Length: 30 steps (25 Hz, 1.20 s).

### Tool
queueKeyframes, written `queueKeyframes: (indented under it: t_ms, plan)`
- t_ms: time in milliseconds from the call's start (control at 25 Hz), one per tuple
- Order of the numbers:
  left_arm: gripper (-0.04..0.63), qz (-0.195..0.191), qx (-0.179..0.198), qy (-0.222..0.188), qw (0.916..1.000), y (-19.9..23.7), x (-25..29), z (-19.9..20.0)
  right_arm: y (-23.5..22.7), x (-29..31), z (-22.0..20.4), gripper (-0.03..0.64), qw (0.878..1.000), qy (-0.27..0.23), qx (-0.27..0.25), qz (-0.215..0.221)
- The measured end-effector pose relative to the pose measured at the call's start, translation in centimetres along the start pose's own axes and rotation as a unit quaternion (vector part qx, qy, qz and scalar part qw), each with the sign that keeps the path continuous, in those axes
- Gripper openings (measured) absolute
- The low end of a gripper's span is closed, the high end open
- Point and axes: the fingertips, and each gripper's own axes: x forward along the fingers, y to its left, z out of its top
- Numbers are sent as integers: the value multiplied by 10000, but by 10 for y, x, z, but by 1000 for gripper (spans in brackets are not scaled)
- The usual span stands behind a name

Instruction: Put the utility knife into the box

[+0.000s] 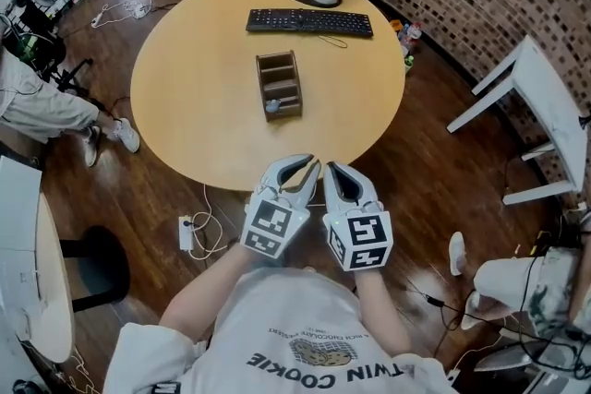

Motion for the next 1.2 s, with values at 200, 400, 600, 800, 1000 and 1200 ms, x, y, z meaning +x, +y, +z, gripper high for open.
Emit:
queueKeyframes:
  t_ms: [200, 400, 600, 800, 1000, 1200]
  plan:
    - [25, 295, -80, -1, 9995, -28, -19, 1, 6, -29, -6, 5, 9996, -67, -63, 265]
    - [12, 662, -150, 19, 9977, -53, -45, -1, 21, -58, -18, 5, 9981, -75, -134, 596]
    - [8, 846, -298, 117, 9959, -77, -70, -6, 35, -86, -29, 5, 9970, -24, -165, 754]
    - [8, 1092, -458, 183, 9928, -92, -100, -12, 55, -107, -40, 5, 9954, 51, -206, 939]
    - [8, 1275, -629, 272, 9895, -98, -134, -21, 83, -122, -47, 5, 9940, 98, -235, 1066]
    - [8, 1369, -721, 295, 9875, -103, -167, -27, 111, -136, -51, 5, 9937, 92, -259, 1087]
